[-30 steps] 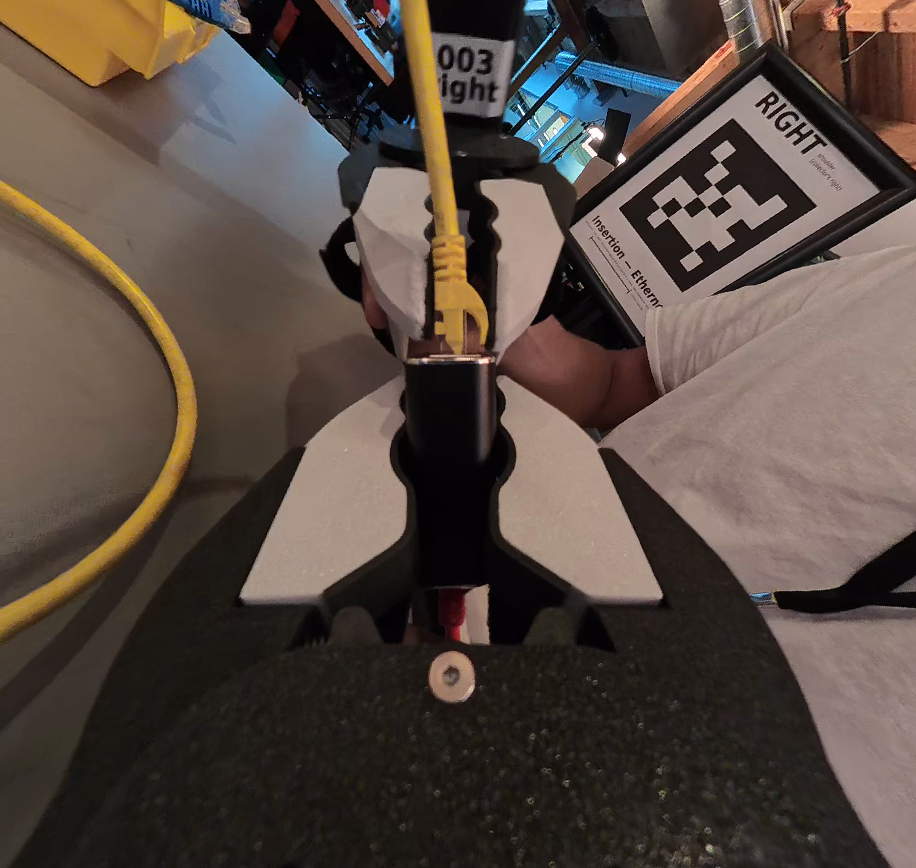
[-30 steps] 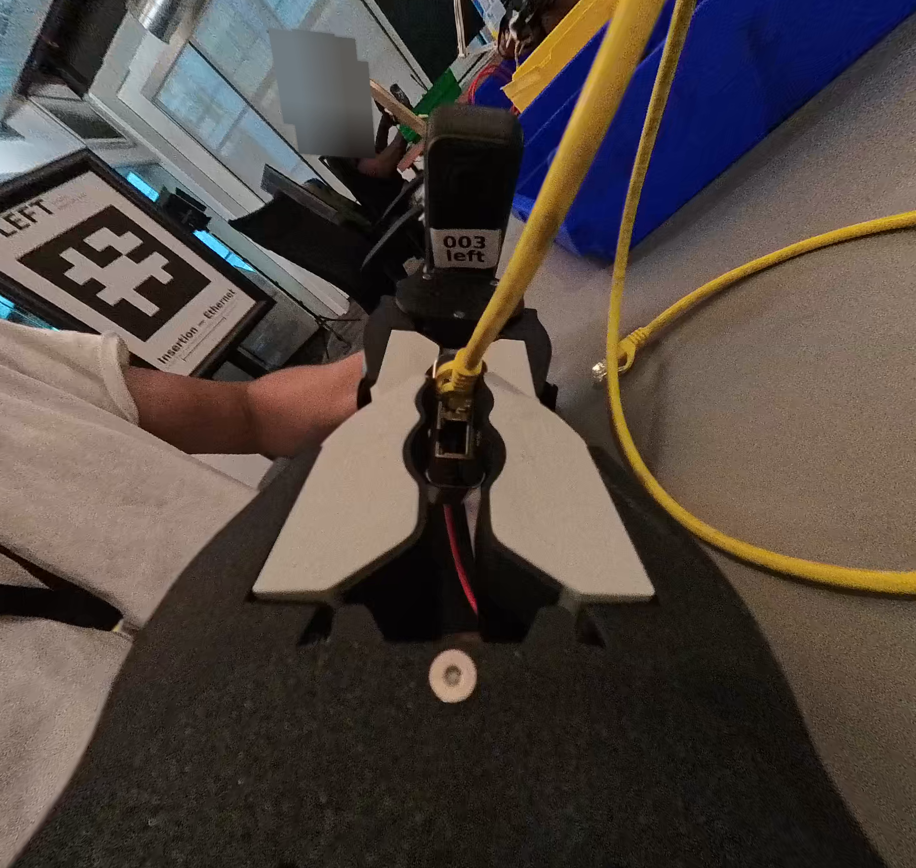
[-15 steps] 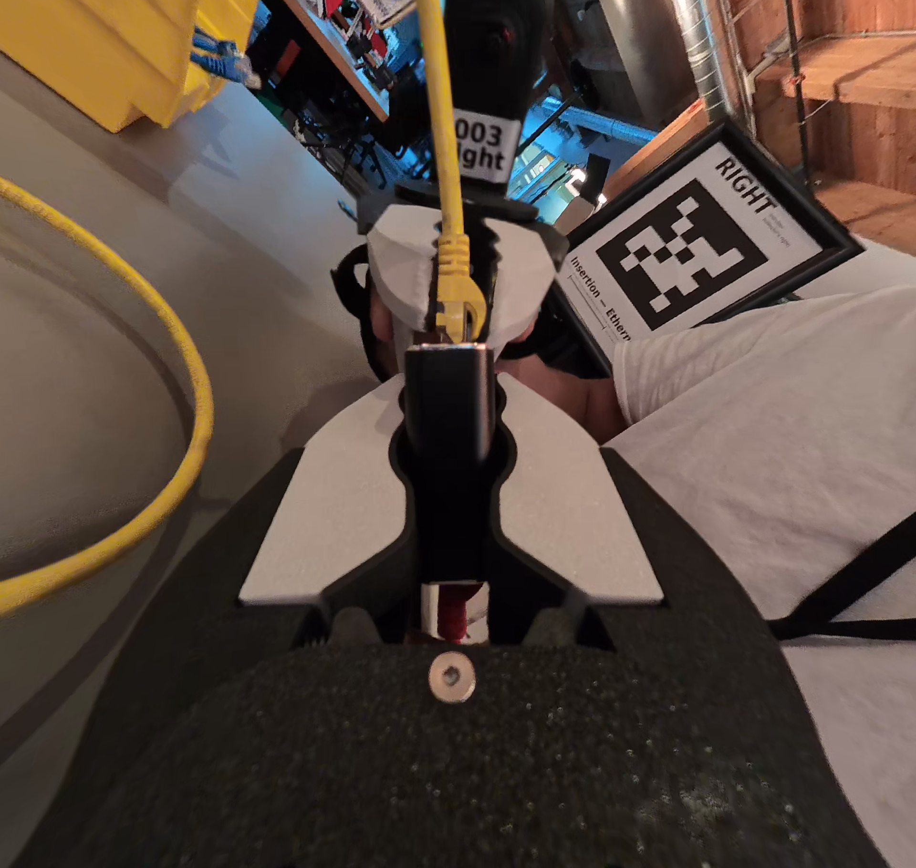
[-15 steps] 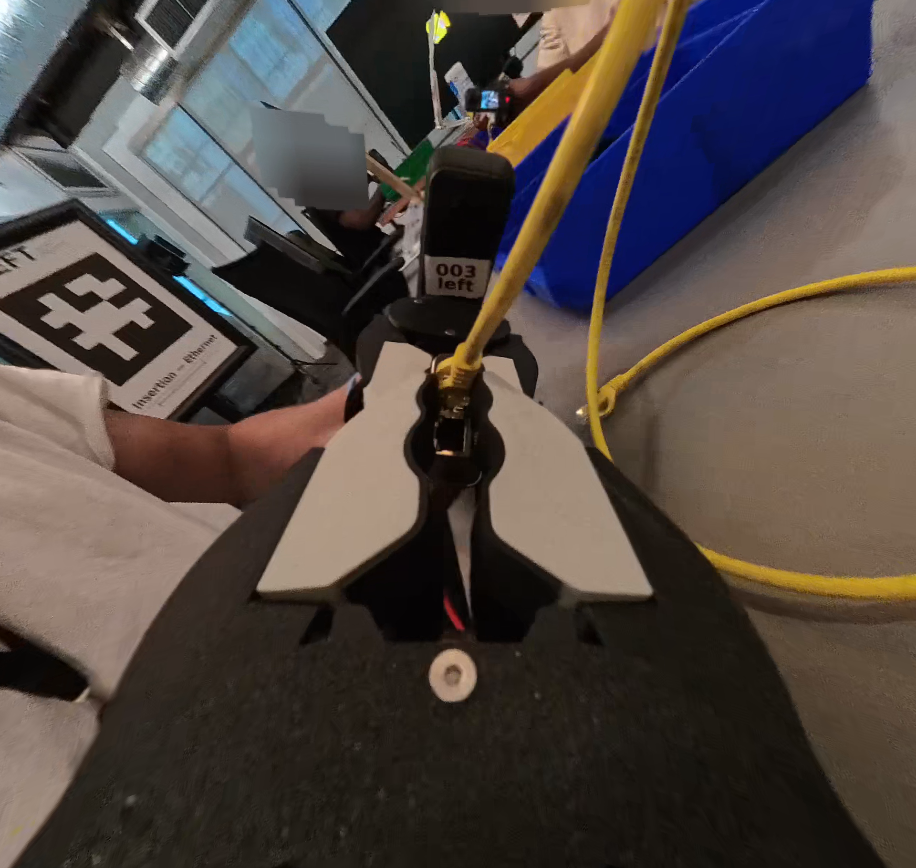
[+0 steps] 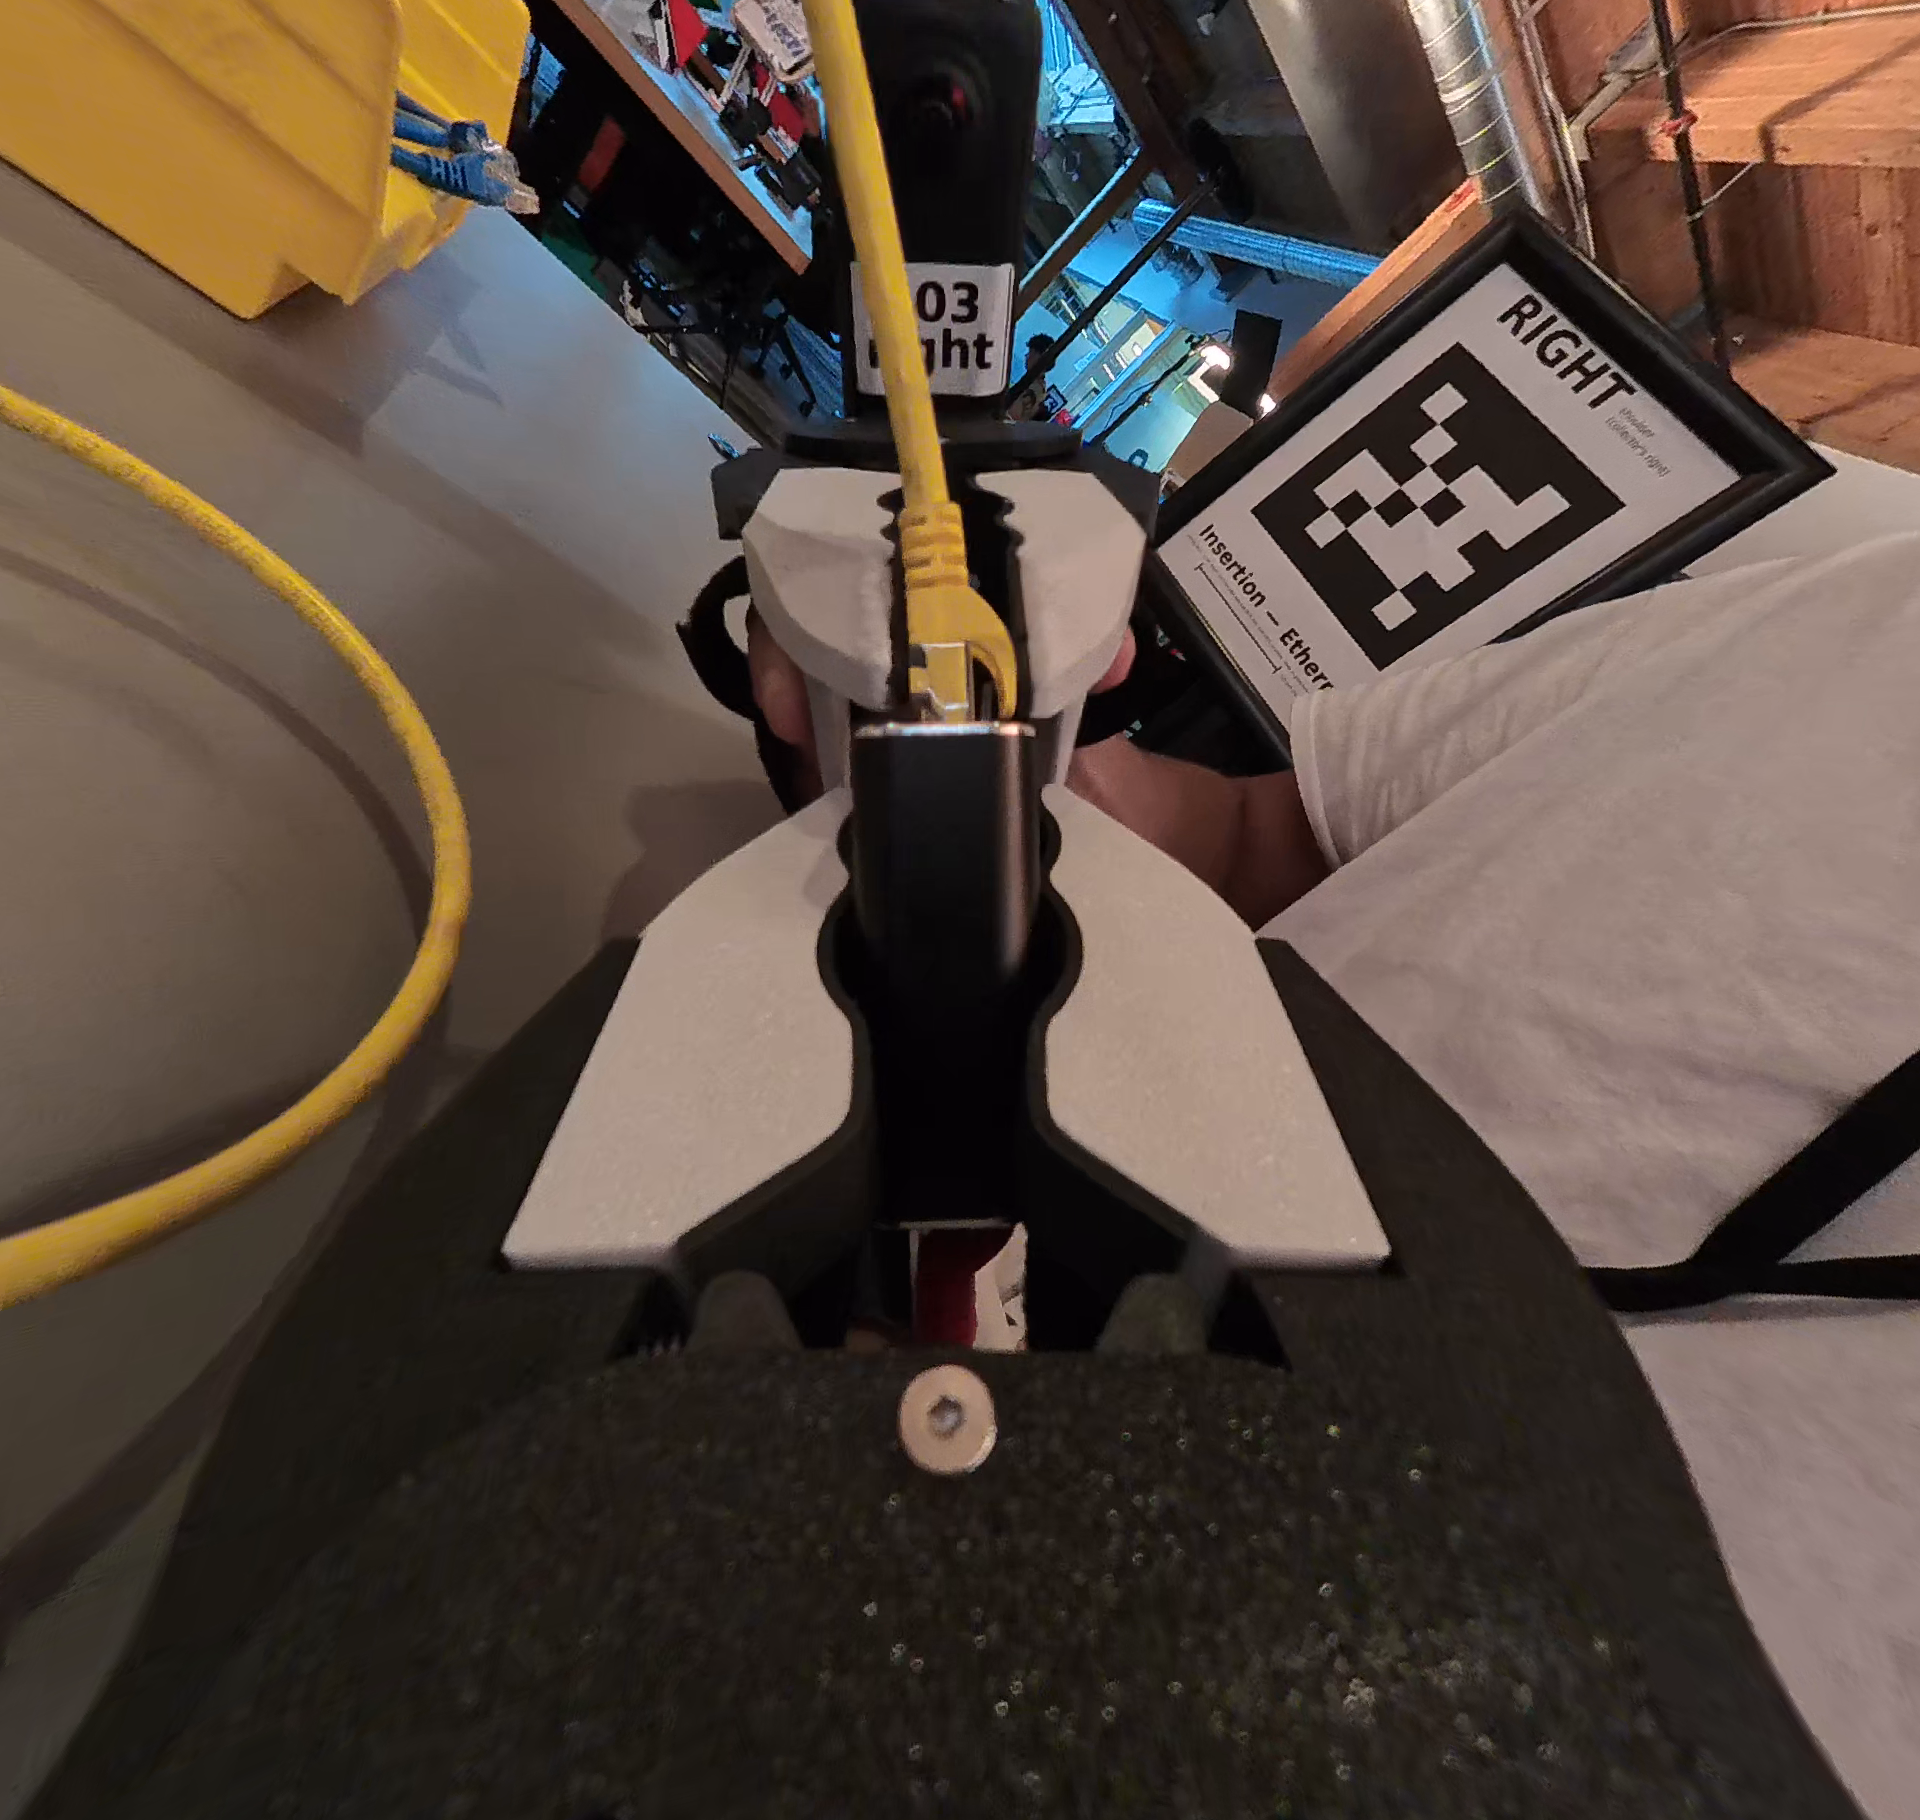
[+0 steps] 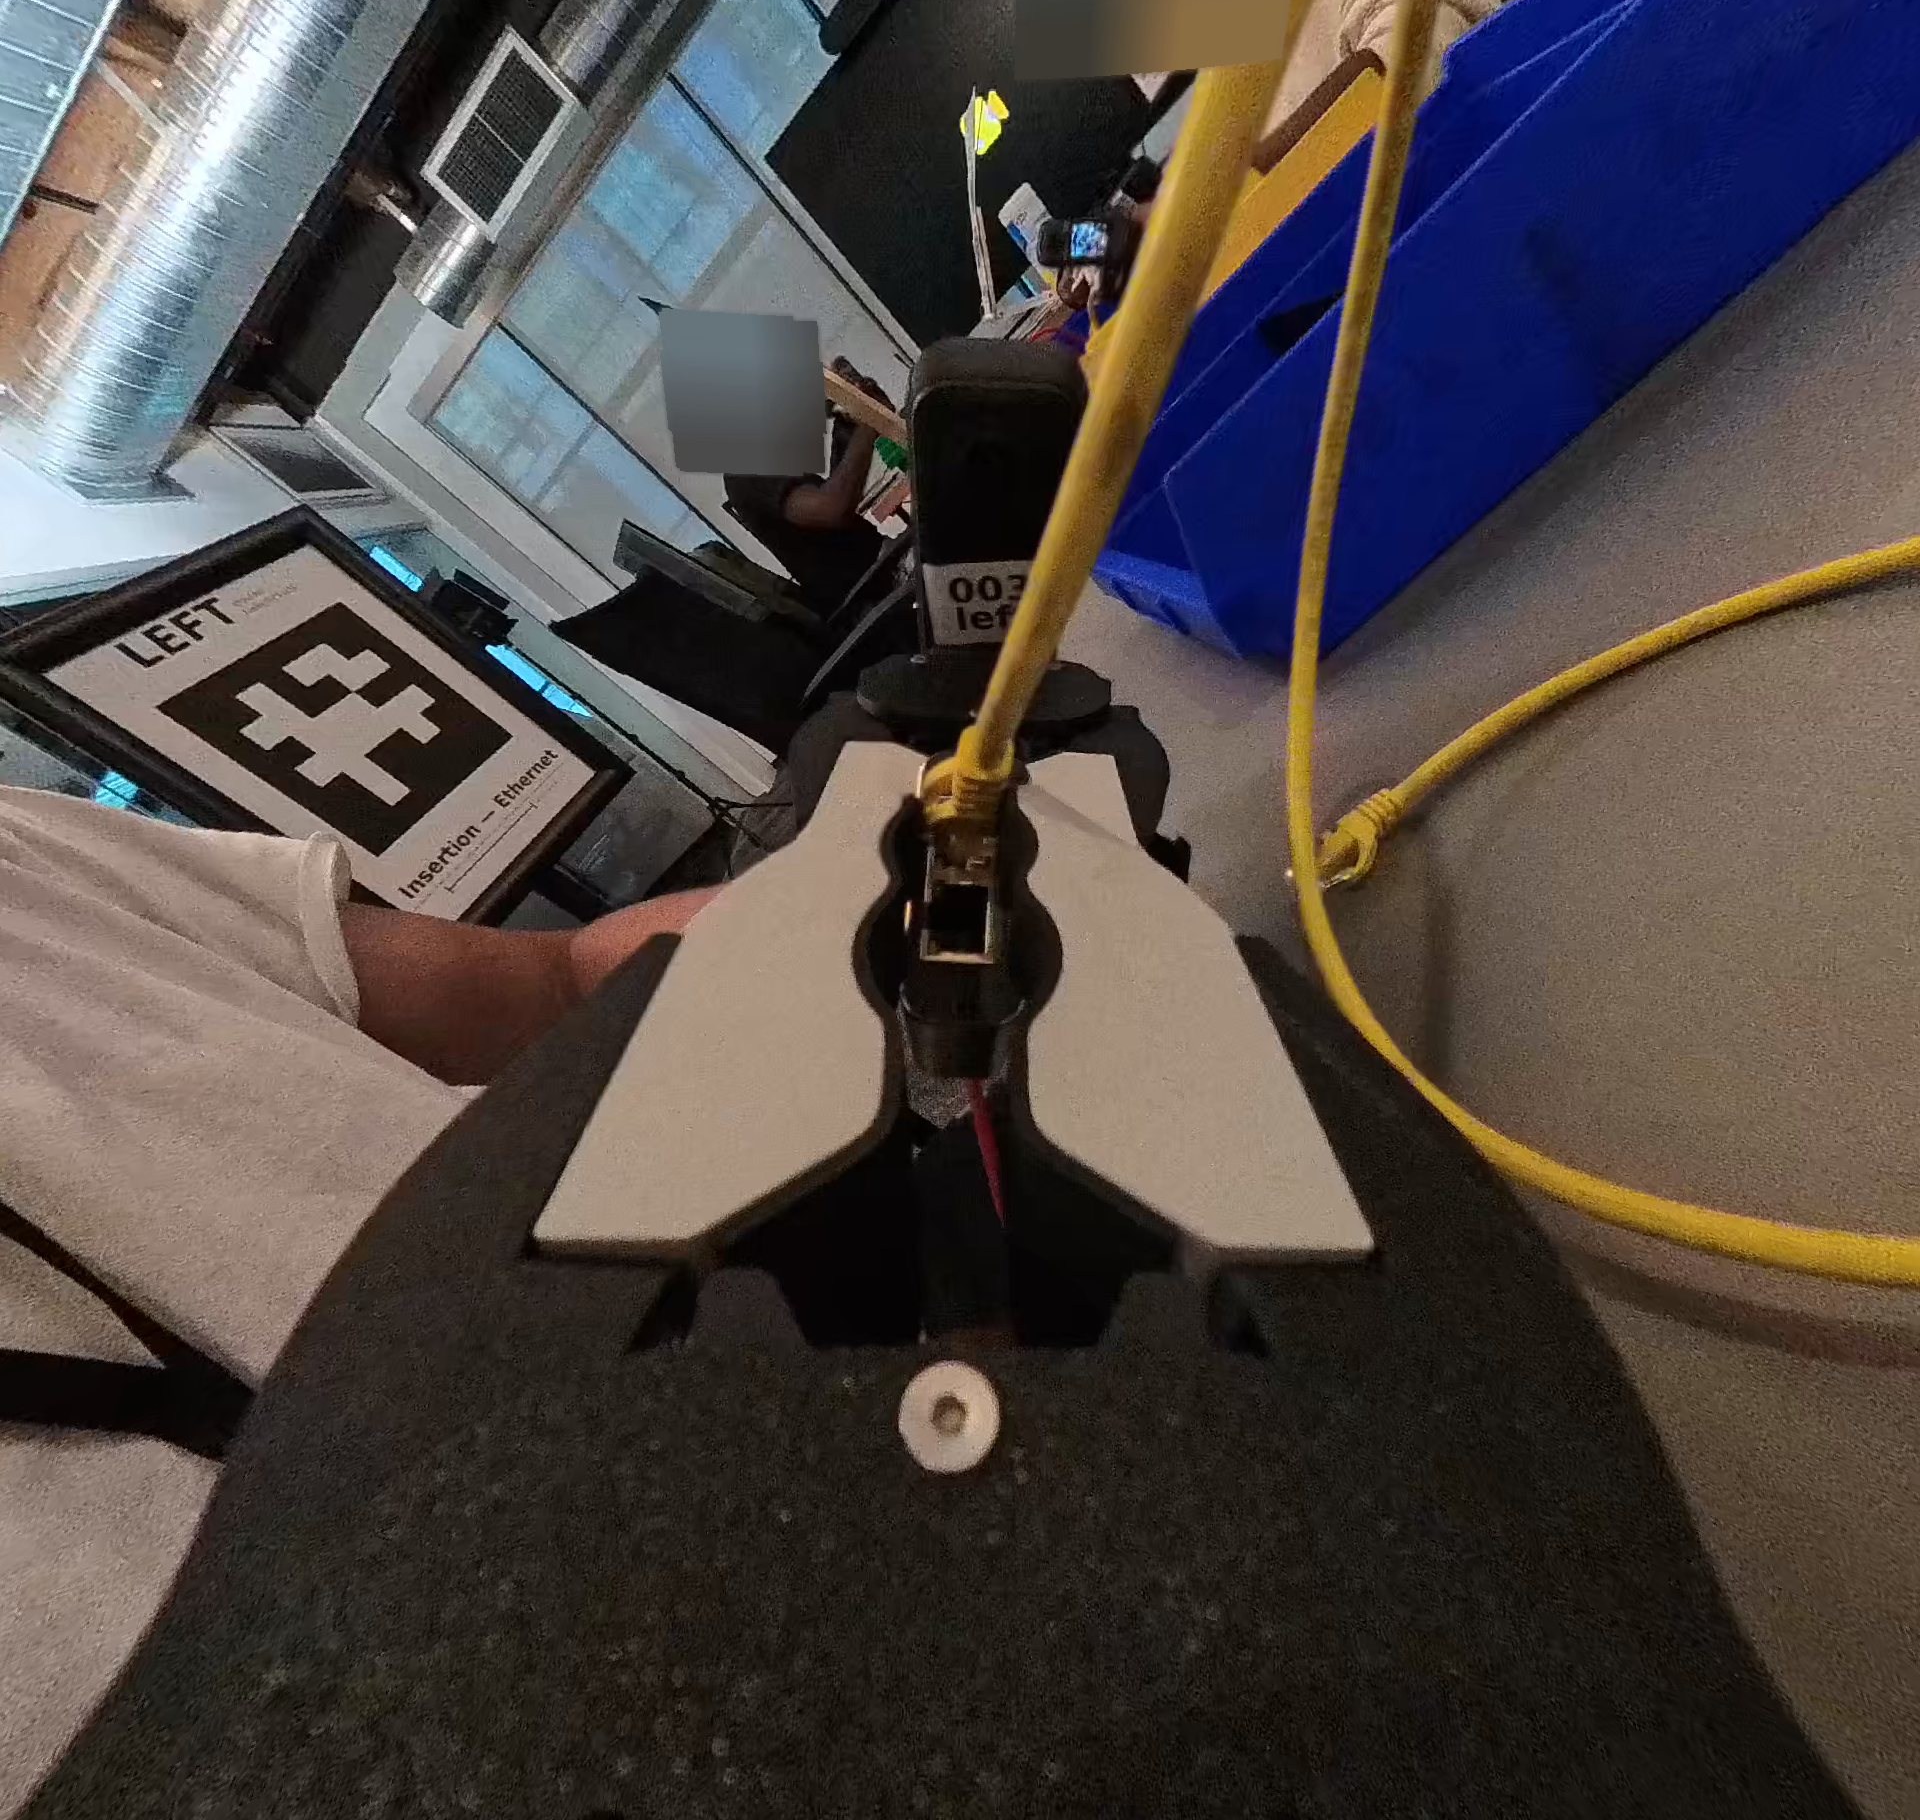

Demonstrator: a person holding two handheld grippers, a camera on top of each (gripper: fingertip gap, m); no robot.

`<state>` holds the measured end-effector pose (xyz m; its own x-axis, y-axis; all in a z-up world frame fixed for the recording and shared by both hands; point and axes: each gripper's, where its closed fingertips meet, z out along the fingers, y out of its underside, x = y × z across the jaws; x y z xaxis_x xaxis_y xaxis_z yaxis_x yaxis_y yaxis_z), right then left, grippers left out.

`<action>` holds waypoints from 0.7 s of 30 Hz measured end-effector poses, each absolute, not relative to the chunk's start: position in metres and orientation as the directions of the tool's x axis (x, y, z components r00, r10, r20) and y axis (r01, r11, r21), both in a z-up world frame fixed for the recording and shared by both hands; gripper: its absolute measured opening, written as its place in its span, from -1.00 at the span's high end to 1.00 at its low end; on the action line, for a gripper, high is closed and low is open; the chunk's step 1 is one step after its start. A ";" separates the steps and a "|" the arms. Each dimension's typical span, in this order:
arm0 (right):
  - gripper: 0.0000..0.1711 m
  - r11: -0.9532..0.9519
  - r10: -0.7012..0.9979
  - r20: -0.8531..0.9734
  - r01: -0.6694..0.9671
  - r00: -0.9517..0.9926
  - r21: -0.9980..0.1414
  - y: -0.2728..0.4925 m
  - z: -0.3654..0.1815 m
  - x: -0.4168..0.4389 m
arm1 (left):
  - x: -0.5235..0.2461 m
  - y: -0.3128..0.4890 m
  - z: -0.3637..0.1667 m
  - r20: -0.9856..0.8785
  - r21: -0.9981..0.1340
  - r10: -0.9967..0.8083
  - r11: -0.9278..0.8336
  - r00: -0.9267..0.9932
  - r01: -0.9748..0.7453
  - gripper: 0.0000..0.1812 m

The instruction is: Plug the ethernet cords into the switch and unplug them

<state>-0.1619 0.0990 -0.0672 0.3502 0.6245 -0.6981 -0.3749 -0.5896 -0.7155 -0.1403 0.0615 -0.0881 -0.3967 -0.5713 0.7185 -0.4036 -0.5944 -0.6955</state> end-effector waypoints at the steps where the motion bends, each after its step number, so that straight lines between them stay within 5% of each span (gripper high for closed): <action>1: 0.85 -0.590 0.622 -0.703 -0.382 0.345 -0.711 0.099 -0.067 -0.162 | -0.140 0.062 -0.088 0.721 -0.693 -0.569 -0.597 -0.396 -0.403 0.71; 14: 0.85 -0.543 0.673 -0.582 -0.231 0.455 -0.808 0.094 -0.079 -0.157 | -0.138 0.058 -0.094 0.737 -0.675 -0.560 -0.602 -0.377 -0.427 0.71; 21: 0.87 -0.580 0.632 -0.688 -0.370 0.357 -0.726 0.098 -0.069 -0.159 | -0.139 0.061 -0.087 0.705 -0.709 -0.600 -0.580 -0.379 -0.401 0.71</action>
<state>-0.1592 0.0975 -0.0692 0.3573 0.6321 -0.6876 -0.3698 -0.5803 -0.7256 -0.1390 0.0612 -0.0874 -0.3790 -0.6000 0.7045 -0.4008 -0.5798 -0.7094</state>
